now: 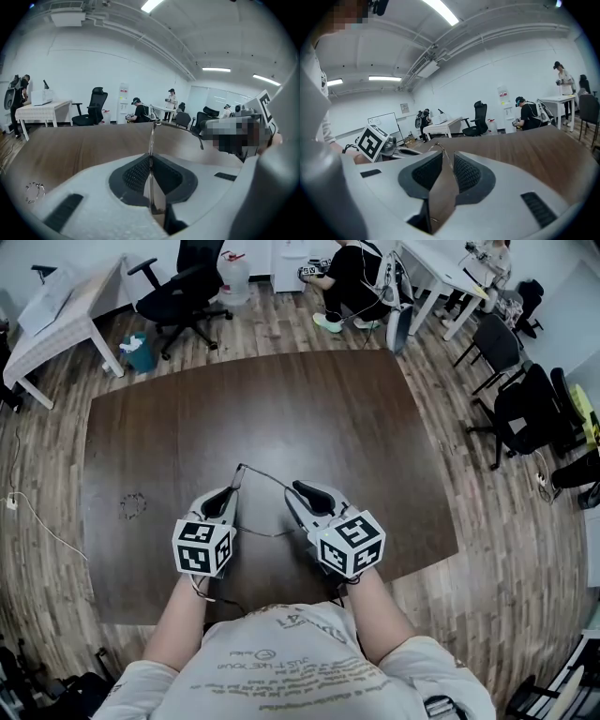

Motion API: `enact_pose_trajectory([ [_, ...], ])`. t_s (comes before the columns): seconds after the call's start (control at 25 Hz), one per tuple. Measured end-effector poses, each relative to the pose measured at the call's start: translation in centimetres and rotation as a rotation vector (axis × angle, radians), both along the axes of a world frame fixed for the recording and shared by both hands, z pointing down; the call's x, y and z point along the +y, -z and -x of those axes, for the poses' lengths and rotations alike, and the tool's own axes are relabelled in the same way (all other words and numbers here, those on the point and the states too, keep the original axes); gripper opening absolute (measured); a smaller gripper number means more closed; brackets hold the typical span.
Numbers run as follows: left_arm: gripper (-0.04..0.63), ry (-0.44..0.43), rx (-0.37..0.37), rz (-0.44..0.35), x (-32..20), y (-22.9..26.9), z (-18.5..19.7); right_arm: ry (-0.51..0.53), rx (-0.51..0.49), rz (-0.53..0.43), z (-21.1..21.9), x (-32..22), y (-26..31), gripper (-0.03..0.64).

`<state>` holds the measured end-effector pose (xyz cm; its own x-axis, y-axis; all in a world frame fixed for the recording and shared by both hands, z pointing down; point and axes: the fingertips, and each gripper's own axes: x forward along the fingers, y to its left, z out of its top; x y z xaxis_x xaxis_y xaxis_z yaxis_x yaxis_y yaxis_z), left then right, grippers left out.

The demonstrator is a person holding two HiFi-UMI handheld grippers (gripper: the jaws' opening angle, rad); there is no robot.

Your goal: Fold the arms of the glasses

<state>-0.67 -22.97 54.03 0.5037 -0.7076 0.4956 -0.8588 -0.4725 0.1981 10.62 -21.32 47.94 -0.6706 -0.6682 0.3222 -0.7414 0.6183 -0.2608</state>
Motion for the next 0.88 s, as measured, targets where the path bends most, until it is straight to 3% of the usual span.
enact_pose_trajectory([
  [0.04, 0.034, 0.000, 0.000, -0.008, 0.1, 0.2, 0.1, 0.009, 0.010, 0.000, 0.1, 0.1, 0.0, 0.095],
  [0.28, 0.034, -0.029, -0.023, -0.075, 0.7, 1.6, 0.0, 0.034, 0.072, 0.000, 0.8, 0.7, -0.3, 0.095],
  [0.52, 0.034, -0.049, -0.043, -0.128, 1.2, 2.8, 0.2, 0.049, 0.094, -0.001, 1.6, 1.0, -0.2, 0.054],
  [0.88, 0.034, -0.053, -0.051, -0.126, 1.7, 2.8, -0.2, 0.090, 0.103, 0.016, 1.7, 2.0, -0.7, 0.030],
])
